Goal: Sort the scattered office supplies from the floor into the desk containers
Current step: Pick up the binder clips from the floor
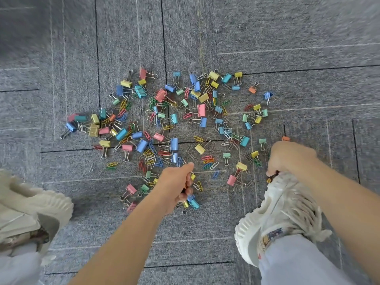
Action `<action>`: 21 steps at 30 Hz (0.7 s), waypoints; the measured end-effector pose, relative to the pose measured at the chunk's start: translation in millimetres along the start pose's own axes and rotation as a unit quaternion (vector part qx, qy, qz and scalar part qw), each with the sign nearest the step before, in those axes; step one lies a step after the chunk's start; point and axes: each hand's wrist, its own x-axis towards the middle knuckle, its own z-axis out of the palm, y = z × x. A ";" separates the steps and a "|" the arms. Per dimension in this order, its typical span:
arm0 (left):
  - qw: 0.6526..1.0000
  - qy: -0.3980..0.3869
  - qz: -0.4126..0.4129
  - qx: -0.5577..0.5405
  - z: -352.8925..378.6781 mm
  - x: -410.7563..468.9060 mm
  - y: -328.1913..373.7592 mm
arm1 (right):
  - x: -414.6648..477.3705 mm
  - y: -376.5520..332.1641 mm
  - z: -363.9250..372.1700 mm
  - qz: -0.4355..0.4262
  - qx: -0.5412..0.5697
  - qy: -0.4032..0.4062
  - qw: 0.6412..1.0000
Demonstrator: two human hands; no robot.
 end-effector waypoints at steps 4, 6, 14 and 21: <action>1.000 0.010 0.008 -0.004 -1.4 1.8 2.9 | -8.7 -8.3 3.1 -0.007 -0.027 0.023 0.999; 1.000 0.009 0.009 -0.007 -2.5 2.8 3.5 | -13.4 -10.9 2.4 0.000 -0.022 0.019 1.000; 1.000 0.007 0.012 -0.021 -1.2 3.3 5.8 | -9.9 -6.4 -2.5 -0.105 0.103 -0.064 0.987; 0.999 0.003 0.028 -0.041 0.6 -2.0 12.1 | -16.4 -20.5 -17.4 -0.288 0.404 -0.034 0.868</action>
